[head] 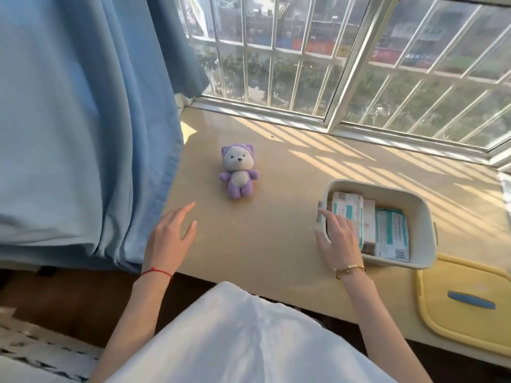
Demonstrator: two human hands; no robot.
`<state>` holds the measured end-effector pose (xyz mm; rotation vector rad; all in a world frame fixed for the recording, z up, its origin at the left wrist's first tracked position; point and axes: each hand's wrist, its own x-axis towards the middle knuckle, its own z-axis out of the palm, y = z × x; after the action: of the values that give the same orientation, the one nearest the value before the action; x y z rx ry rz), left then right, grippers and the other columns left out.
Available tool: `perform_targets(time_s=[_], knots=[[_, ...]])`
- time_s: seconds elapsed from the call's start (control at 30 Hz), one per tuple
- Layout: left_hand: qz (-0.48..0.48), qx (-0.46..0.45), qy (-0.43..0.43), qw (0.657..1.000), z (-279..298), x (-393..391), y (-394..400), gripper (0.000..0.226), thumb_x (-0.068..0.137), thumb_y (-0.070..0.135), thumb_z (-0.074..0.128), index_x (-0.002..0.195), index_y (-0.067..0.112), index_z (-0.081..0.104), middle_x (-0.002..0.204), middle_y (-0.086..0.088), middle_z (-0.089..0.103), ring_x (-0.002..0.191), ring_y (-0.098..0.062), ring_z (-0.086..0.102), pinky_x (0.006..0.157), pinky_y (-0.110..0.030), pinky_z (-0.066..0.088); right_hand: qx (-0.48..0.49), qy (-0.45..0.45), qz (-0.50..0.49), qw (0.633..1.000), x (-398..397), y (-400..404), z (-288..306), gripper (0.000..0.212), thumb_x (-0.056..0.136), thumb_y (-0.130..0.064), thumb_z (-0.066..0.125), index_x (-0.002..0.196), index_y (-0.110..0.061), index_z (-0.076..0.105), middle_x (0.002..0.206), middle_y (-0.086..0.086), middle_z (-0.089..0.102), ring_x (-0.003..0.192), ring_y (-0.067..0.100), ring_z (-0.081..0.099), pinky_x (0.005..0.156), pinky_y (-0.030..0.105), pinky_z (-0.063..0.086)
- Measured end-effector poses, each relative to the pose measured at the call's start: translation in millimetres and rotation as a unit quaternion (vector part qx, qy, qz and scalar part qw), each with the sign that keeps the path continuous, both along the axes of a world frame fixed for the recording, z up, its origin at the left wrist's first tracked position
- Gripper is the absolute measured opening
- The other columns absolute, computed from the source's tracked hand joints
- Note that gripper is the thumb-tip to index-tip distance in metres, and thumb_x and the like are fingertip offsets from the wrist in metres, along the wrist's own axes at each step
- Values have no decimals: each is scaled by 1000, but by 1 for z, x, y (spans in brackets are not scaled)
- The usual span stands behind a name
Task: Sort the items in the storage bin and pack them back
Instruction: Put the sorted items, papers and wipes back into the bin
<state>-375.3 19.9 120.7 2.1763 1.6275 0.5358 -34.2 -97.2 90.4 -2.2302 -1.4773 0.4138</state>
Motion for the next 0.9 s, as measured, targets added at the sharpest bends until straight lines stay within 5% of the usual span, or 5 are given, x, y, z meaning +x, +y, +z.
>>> perform_targets(time_s=[0.47,0.63,0.8,0.9], knots=[[-66,-72,14,995,-26,-61,149,38,93,25,58,131,23,56,120,-3,63,111,-24,59,92,-42,51,-45,71,-51,995,-86,155,-34,50,90,-20,62,138,-18,47,123,11,57,115,31,49,97,33,35],[-72,-87,-4,994,-68,-27,201,37,89,13,64,125,15,60,107,-8,65,99,-29,63,86,-38,50,-87,123,-63,987,-72,217,-82,54,89,-22,64,139,-16,45,122,17,56,117,34,48,100,37,35],[-65,-98,5,993,-110,-4,241,45,89,39,46,130,23,56,110,-4,64,102,-26,61,86,-41,52,-151,171,-65,972,-62,274,-147,61,87,-36,67,141,-21,41,126,19,56,118,37,50,97,38,38],[-48,-90,0,995,-133,1,253,38,91,27,55,128,20,58,111,-5,64,102,-27,61,86,-40,51,-160,232,-53,958,-62,300,-183,65,83,-39,72,139,-27,41,122,14,57,115,32,51,93,38,42]])
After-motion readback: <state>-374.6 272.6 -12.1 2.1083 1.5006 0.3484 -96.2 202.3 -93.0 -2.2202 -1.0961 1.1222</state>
